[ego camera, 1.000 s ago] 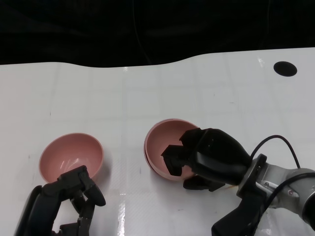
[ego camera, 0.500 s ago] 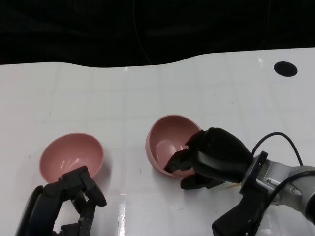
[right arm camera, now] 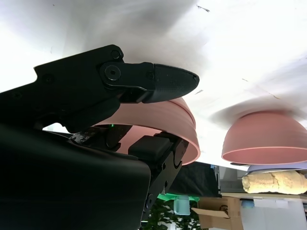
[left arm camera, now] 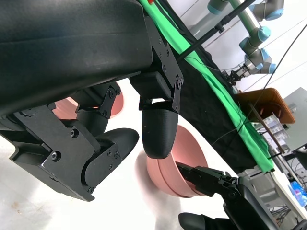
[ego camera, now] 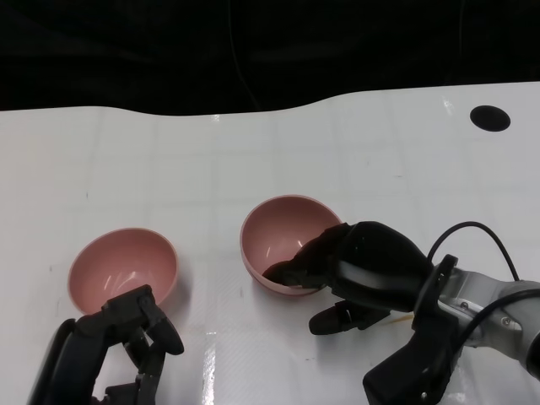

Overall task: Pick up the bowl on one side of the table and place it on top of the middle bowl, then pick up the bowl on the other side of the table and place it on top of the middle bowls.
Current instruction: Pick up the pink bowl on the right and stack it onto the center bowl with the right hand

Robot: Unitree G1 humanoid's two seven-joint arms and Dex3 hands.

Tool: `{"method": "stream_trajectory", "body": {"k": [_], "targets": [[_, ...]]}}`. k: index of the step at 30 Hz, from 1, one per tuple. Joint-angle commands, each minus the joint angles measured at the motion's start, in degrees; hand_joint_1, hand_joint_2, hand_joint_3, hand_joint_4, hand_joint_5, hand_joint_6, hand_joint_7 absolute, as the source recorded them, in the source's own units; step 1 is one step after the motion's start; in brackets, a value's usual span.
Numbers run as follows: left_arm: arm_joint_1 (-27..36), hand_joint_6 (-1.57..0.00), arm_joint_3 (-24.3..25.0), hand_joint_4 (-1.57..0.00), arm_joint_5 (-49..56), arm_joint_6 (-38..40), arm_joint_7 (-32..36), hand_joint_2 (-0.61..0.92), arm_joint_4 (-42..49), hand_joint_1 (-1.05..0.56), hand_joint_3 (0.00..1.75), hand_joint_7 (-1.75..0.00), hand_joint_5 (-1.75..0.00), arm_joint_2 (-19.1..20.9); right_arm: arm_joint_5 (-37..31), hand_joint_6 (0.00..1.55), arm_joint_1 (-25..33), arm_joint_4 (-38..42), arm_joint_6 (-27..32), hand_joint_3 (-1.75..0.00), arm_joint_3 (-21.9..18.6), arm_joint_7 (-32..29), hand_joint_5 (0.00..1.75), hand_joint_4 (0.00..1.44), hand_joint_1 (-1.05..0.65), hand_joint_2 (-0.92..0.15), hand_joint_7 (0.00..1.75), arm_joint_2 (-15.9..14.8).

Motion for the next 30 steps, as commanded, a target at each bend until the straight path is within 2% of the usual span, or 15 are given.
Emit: {"method": "stream_trajectory", "body": {"k": [1, 15, 23, 30], "targets": [[0.2, -0.77, 0.3, -0.80, 0.3, 0.4, 0.5, 0.43, -0.2, -0.05, 1.32, -1.48, -1.66, 0.4, 0.8, 0.48, 0.4, -0.4, -0.9, -0.57, -0.6, 0.3, 0.00, 0.59, -0.90, -0.92, 0.00, -1.3], [-0.5, -0.77, 0.2, -0.81, 0.2, -1.2, 0.7, 0.43, 1.4, -0.04, 1.33, -1.49, -1.67, 0.4, 1.1, 0.49, 1.8, -3.8, -1.8, -0.55, -2.1, -1.0, 0.01, 0.55, -0.88, -0.92, 0.01, -2.7], [-0.8, -0.76, 0.4, -0.81, 0.3, -1.3, 0.7, 0.43, 1.9, -0.05, 1.33, -1.49, -1.67, 0.7, 4.0, 0.48, 5.2, -11.2, -1.8, -0.52, -6.1, 1.2, 0.01, 0.56, -0.87, -0.92, 0.00, -4.7], [-0.6, -0.76, 0.3, -0.80, 0.1, -0.7, 0.5, 0.44, 1.4, -0.05, 1.31, -1.50, -1.68, 0.5, 3.6, 0.48, 7.1, -16.2, -1.2, -0.53, -8.3, 1.3, 0.01, 0.56, -0.86, -0.92, 0.01, -6.1]]}}
